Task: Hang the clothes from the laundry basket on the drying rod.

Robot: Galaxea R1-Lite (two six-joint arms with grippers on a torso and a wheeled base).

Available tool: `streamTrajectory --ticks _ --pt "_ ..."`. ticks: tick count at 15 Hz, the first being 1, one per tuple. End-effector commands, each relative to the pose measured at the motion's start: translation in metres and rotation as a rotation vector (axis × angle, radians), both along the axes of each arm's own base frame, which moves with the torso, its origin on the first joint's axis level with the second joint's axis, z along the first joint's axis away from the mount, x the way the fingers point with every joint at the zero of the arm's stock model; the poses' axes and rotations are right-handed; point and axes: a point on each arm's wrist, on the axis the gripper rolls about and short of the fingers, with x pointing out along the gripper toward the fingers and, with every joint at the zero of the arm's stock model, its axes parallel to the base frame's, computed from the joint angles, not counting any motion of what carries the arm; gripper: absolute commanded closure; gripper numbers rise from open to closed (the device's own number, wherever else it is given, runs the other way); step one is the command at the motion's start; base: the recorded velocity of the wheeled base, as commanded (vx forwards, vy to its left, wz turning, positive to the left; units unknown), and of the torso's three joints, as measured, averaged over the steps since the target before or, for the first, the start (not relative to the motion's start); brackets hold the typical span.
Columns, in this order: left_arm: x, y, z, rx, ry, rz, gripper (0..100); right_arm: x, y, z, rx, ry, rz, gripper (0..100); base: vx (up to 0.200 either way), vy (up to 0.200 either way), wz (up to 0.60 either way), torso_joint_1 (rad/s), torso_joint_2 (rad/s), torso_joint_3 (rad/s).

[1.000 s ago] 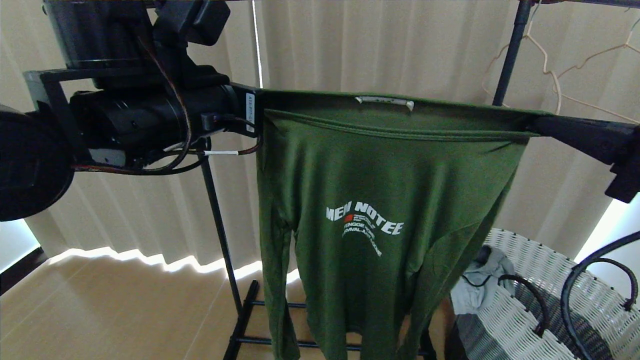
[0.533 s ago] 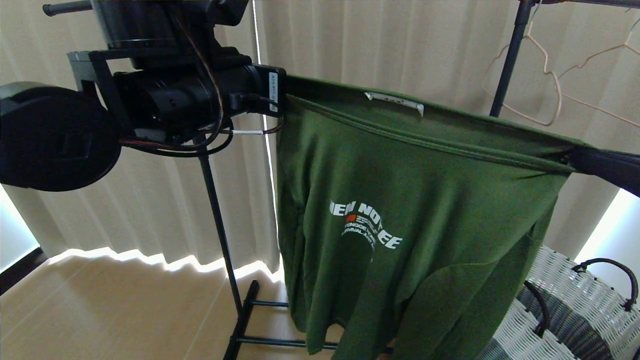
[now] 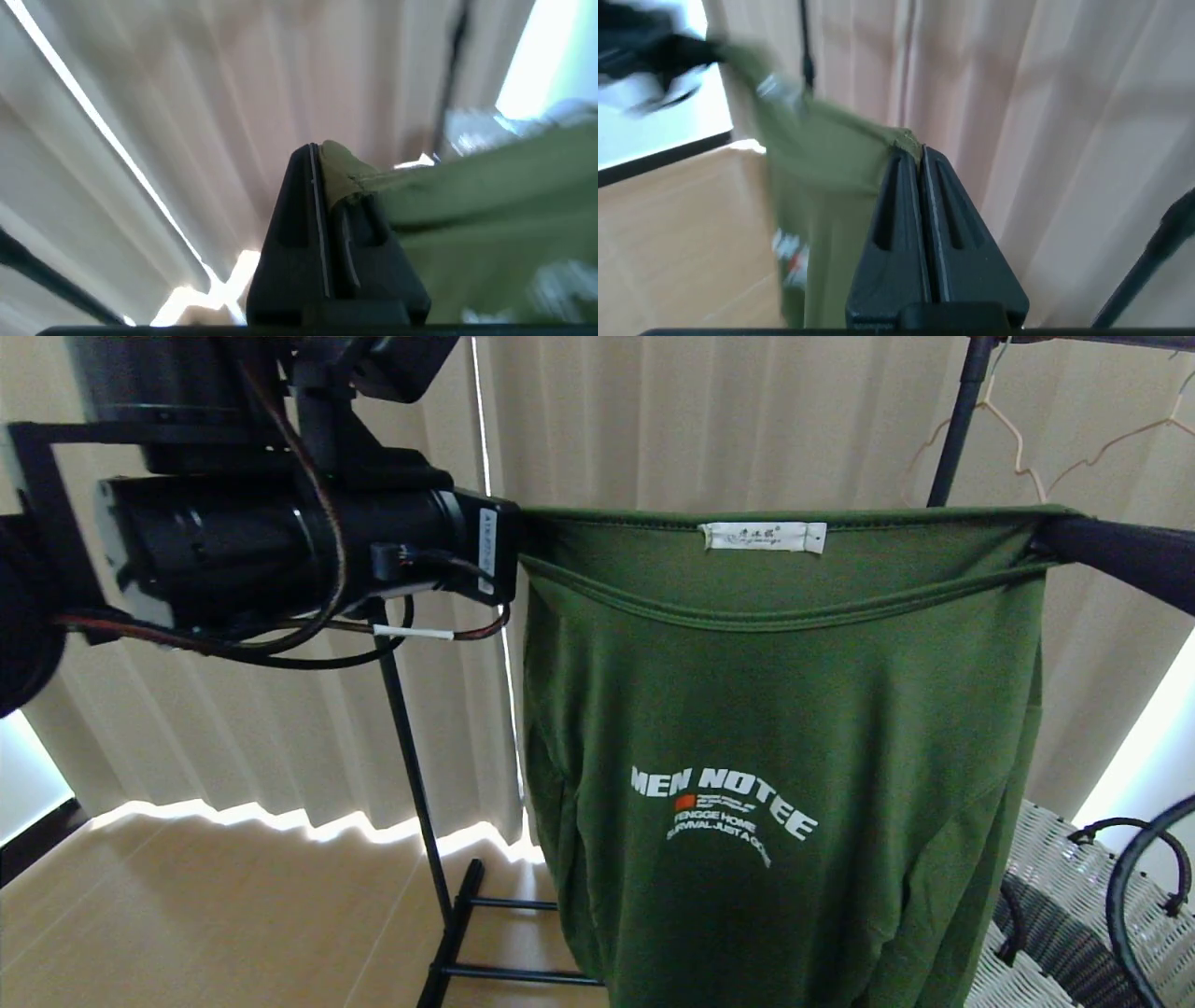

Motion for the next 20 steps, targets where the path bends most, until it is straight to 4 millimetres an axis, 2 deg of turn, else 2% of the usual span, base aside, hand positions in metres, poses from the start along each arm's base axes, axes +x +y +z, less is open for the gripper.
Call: streamTrajectory --ticks 1,4,6,10,14,17,20 --pt "-0.04 0.025 0.009 -0.007 0.001 -0.078 100 0.031 0.01 0.004 -0.008 0.025 -0.02 100 0.0 0.0 0.0 0.0 0.0 0.0" --pt "-0.067 0.039 0.003 -0.023 0.02 -0.258 100 0.061 0.022 0.003 0.008 -0.015 -0.018 100 0.0 0.0 0.0 0.0 0.0 0.0" --pt "-0.072 0.042 -0.001 -0.021 0.028 -0.29 100 0.076 0.029 0.005 0.024 -0.052 -0.017 100 0.0 0.0 0.0 0.0 0.0 0.0" --pt "-0.072 0.042 -0.001 -0.02 0.027 -0.292 100 0.092 0.035 0.008 0.027 -0.051 -0.015 100 0.0 0.0 0.0 0.0 0.0 0.0" --pt "-0.07 0.041 -0.004 -0.014 0.034 -0.285 100 0.088 0.034 0.008 0.026 -0.048 -0.017 100 0.0 0.0 0.0 0.0 0.0 0.0" --pt "-0.062 0.038 0.004 -0.023 0.012 -0.26 100 0.068 0.025 0.017 0.035 -0.074 -0.038 100 0.0 0.0 0.0 0.0 0.0 0.0" --pt "-0.04 0.026 0.011 -0.022 0.0 -0.159 100 0.045 0.015 0.027 0.036 -0.075 -0.049 100 0.0 0.0 0.0 0.0 0.0 0.0"
